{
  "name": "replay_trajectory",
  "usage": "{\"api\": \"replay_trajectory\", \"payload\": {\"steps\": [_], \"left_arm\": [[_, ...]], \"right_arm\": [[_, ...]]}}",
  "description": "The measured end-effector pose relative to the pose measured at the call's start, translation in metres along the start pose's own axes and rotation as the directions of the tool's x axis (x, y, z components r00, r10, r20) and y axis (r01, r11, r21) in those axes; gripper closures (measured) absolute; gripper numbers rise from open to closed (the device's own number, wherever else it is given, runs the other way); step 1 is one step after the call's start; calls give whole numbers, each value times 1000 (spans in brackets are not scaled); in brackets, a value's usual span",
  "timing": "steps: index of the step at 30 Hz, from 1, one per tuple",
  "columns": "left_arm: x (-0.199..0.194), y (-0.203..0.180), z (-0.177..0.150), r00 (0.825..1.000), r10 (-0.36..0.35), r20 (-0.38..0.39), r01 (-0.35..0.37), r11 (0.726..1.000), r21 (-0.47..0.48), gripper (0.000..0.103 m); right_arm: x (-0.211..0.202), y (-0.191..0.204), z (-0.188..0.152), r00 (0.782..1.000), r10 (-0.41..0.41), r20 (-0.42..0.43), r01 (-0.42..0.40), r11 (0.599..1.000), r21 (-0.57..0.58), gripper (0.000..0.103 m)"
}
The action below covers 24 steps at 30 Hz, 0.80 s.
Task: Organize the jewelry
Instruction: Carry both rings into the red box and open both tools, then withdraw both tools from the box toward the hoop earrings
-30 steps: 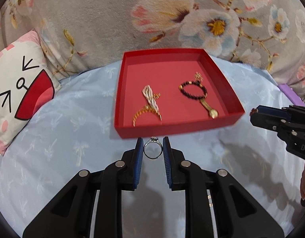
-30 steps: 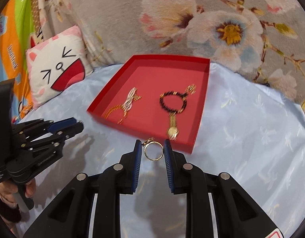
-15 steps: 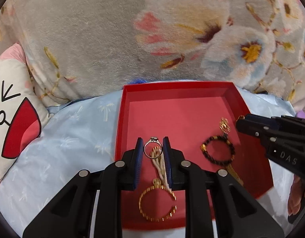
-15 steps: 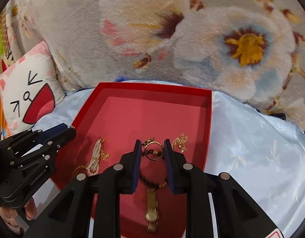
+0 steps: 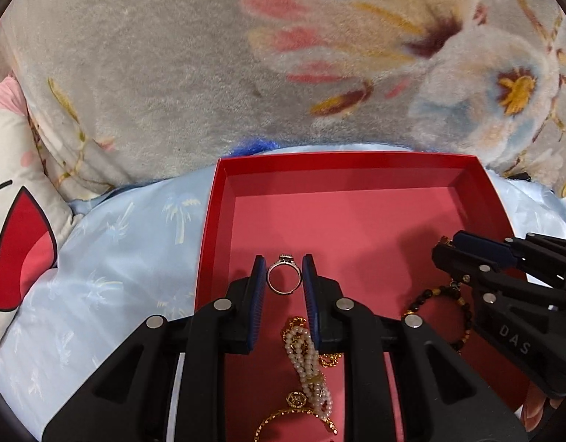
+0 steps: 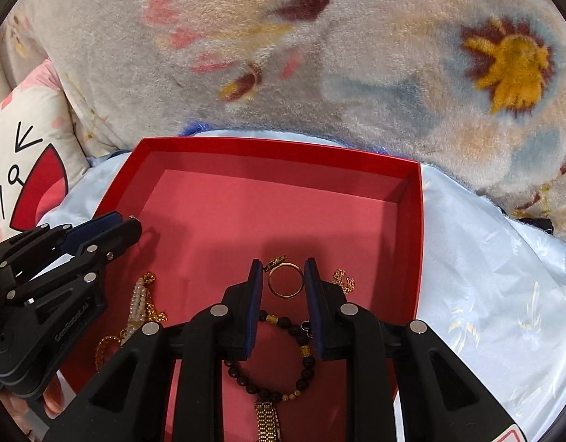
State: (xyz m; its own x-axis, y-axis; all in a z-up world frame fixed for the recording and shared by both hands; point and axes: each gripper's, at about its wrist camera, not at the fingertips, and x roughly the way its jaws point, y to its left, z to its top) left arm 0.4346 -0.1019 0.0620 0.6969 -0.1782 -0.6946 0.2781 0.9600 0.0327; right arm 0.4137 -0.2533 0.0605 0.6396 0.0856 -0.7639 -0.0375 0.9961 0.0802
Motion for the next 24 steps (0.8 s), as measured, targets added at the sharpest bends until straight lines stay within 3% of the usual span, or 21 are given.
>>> {"api": "replay_trajectory", "payload": {"steps": [14,19,24], "left_arm": [[-11,7,0,1000,17,22,-16,1000,-23,83],[-46,16,-13,999,2,46,0,1000,-31,83],[-85,23,-46,999,-8,53,10,1000,-30,79]], "right_arm": [[-15,-2,-3,999,21,37,-21,1000,13,81],[-53,-6,-26,996,59,72,-59,998,7,81],[-97,-4,-71,994,60,95,-57,998,-32,80]]}}
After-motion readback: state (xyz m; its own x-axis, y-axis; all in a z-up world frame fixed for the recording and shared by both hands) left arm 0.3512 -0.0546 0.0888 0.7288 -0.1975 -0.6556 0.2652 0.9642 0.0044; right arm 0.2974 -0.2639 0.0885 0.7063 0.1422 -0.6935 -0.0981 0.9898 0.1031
